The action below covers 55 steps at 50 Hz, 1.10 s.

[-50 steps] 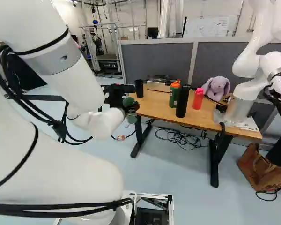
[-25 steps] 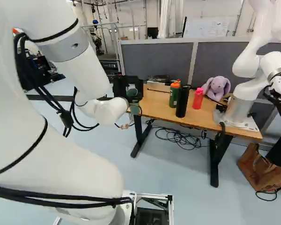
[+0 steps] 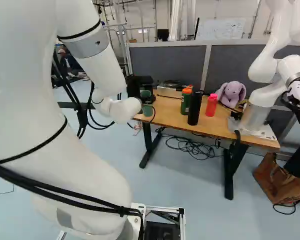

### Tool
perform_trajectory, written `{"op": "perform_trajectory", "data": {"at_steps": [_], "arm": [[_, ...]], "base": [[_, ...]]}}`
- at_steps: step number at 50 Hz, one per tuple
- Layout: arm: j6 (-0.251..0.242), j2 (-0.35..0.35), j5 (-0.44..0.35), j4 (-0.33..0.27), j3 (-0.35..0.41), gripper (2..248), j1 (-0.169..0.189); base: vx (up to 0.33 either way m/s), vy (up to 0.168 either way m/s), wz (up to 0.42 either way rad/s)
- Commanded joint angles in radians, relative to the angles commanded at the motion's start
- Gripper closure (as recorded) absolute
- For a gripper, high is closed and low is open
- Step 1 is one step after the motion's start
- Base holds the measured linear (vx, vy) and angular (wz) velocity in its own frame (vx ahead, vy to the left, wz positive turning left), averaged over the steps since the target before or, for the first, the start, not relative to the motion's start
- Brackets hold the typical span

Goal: Place the green cup on the table

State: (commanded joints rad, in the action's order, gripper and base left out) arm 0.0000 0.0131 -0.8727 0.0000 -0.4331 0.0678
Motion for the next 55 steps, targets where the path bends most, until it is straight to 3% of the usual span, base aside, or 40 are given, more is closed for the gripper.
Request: {"op": "perform_trajectory", "data": {"at_steps": [28, 55], "arm": [[0.000, -0.144, 0.008, 0.000, -0.151, 124, 0.029], [0.000, -0.271, 0.164, 0.000, -0.294, 124, 0.059]], "base": [[0.000, 0.000, 0.000], [0.000, 0.000, 0.000]]}}
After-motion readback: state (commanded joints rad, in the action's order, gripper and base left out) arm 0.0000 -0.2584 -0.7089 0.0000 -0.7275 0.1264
